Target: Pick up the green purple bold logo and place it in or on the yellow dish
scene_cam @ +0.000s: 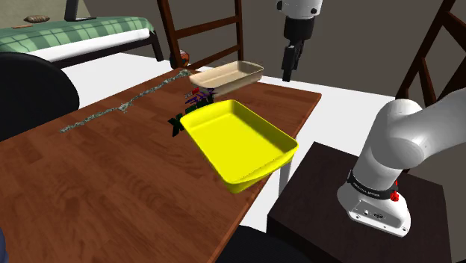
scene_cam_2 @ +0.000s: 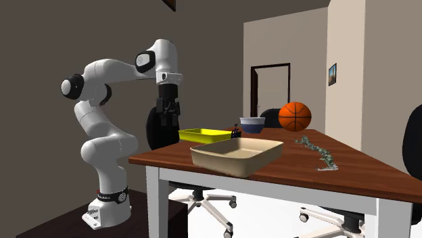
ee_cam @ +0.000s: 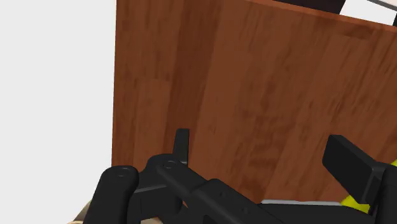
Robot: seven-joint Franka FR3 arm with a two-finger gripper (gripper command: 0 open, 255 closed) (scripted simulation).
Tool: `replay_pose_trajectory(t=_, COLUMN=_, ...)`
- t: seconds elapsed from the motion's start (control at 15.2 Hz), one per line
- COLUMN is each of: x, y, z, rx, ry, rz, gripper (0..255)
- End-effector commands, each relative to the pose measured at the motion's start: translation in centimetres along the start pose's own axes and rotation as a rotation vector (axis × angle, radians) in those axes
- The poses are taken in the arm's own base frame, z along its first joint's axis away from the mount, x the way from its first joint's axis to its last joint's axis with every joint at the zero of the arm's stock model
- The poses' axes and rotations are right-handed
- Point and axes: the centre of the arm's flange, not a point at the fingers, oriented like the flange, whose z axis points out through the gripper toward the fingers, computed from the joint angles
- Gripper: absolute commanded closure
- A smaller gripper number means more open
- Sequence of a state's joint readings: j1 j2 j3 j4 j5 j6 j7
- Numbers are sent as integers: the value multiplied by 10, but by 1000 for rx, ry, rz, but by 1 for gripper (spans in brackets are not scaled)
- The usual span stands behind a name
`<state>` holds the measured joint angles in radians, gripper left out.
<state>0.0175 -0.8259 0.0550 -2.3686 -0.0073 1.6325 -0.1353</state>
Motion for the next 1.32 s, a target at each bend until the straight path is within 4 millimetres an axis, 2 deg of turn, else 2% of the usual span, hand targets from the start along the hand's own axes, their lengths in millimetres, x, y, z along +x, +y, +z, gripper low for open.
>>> replay_pose_trajectory(t=0.0, x=0, y=0, z=0, rx=0, ry=0, rz=0, gripper=0)
replay_pose_trajectory(t=0.26, x=53, y=4, z=3, rx=36, ry=-1, rz=-227, gripper=0)
replay_pose_trajectory(t=0.59, x=119, y=-8, z=7, rx=81, ry=-1, rz=-512, gripper=0)
replay_pose_trajectory(t=0.92, x=178, y=-38, z=11, rx=126, ry=-2, rz=-796, gripper=0)
replay_pose_trajectory(t=1.25, x=227, y=-84, z=12, rx=171, ry=-3, rz=-1081, gripper=0)
